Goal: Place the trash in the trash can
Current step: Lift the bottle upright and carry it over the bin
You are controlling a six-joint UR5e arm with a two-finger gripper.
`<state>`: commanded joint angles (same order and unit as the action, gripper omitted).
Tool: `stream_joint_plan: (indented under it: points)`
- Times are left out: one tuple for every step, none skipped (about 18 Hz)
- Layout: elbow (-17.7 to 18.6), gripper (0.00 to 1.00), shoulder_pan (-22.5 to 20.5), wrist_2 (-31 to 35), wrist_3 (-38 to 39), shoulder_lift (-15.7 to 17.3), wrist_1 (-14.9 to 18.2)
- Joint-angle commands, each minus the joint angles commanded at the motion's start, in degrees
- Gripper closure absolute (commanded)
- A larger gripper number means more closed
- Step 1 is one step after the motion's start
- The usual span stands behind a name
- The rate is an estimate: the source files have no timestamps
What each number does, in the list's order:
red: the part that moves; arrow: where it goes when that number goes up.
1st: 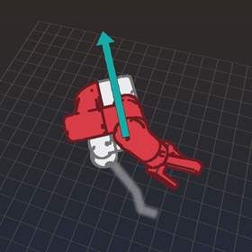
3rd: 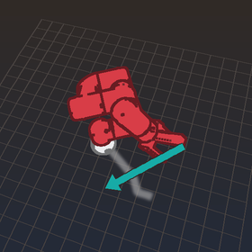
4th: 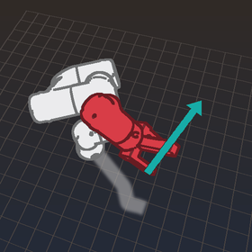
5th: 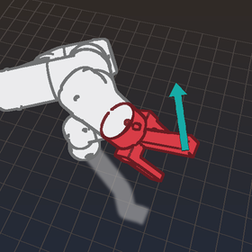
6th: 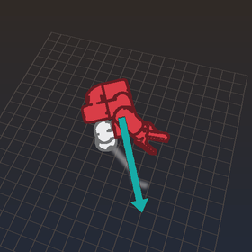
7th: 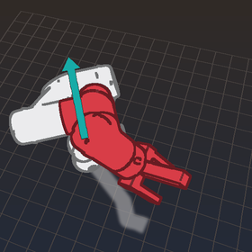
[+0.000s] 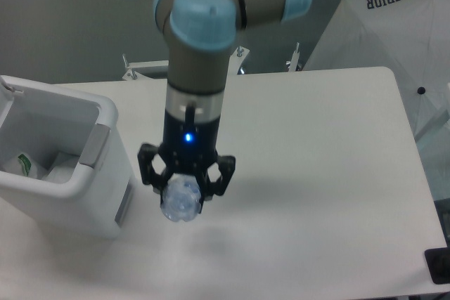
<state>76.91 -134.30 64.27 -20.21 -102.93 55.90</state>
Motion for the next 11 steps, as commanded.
stream_joint_plan:
  points:
    - [-0.4, 0.41, -0.3, -1.5, 0.0, 0.9, 0.0]
    - [-0.6, 0.41, -0.9, -2.6, 0.0, 1.6, -0.1]
    - [-0.7, 0.41, -1.1, -3.5, 0.0, 2.2, -0.2]
    - [-0.7, 0.41, -1.1, -4.6, 0.1, 3.0, -0.5]
    - [-0.7, 0.41, -1.1, -5.8, 0.4, 3.6, -1.0]
    - [-0.7, 0.41, -1.2, -7.3, 0.4, 4.0, -1.1]
    - [-1.1, 0.41, -1.2, -9.0, 0.4, 4.3, -1.2]
    - [-1.2, 0.41, -1.2, -10.5, 0.5, 4.7, -1.2]
    - [-1.2, 0.41, -1.2, -12.0, 0.5, 5.2, -1.1]
    - [-1.1, 0.41, -1.1, -13.1, 0.6, 5.8, -1.1]
    - [-1.1, 0.41, -1.0, -13.9, 0.7, 6.3, -1.1]
